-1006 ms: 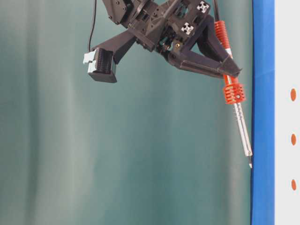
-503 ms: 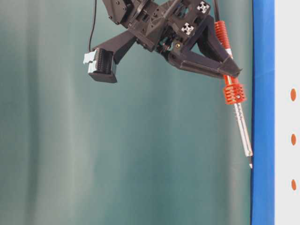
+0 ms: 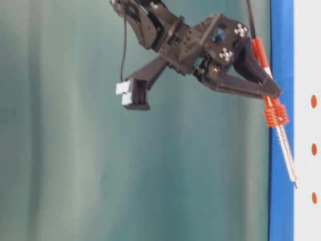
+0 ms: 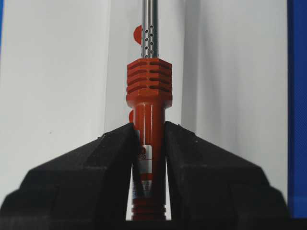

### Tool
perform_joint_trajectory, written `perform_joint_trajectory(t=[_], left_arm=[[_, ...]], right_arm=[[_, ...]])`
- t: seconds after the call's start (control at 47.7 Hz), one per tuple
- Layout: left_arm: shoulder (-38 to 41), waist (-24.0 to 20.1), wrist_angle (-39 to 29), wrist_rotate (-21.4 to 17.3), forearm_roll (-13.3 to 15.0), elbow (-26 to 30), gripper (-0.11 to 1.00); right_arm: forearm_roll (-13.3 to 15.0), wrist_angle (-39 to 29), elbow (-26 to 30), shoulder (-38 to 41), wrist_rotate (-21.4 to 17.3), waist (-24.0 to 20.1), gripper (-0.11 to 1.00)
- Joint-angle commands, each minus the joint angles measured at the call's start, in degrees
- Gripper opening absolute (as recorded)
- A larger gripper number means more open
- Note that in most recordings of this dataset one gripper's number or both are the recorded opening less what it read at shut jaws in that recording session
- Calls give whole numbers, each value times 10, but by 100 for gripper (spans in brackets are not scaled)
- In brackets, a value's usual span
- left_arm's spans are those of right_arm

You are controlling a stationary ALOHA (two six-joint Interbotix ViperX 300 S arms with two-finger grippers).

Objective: Touch the tip of the soldering iron to the mark.
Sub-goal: 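Lower the iron tip onto the left red dot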

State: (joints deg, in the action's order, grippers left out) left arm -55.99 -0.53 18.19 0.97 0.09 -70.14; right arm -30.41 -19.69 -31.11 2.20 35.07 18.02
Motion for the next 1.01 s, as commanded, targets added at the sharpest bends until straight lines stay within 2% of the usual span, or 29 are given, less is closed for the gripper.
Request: perform_joint_trajectory(t=[0.0,0.21,0.985], left_arm=[[4,-1,5,1,-2,6,2],[4,-1,5,1,-2,6,2],[4,-1,5,1,-2,6,2]], right_arm=[[1,4,25,4,-2,-3,6],[1,3,36,30,-3,-3,6],[1,-8,33,31,-11,-4,6]])
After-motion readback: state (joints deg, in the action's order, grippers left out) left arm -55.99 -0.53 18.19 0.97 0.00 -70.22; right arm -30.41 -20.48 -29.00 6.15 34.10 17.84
